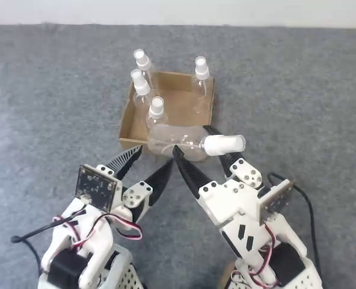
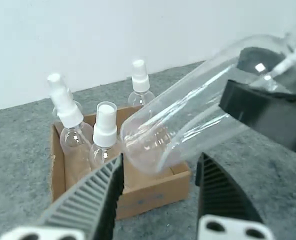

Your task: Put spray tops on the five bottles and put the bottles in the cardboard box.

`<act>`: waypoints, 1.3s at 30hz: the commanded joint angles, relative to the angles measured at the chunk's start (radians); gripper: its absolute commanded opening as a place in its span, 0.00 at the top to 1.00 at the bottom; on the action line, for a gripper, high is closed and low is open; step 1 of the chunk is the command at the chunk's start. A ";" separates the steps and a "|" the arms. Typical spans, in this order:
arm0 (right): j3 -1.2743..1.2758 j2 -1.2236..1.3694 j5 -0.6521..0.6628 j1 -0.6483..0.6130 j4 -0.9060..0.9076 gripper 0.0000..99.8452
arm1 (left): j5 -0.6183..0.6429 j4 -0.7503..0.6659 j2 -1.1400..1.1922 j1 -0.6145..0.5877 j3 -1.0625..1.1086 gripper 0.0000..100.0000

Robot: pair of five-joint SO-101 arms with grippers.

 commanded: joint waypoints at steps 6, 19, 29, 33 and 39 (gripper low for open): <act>-0.058 -0.001 -0.003 0.111 0.008 0.99 | -0.003 0.021 -0.012 -0.018 -0.082 0.79; -0.058 0.010 0.034 0.208 0.016 0.99 | 0.247 -0.077 -0.014 -0.437 -0.090 0.79; -0.052 0.013 0.091 0.211 0.021 0.99 | 0.354 -0.247 -0.014 -0.621 0.008 0.79; -0.060 0.067 0.135 0.206 0.041 0.99 | 0.376 -0.342 -0.014 -0.666 0.068 0.79; -0.160 0.265 0.155 0.211 0.044 0.99 | 0.376 -0.410 -0.014 -0.690 0.113 0.79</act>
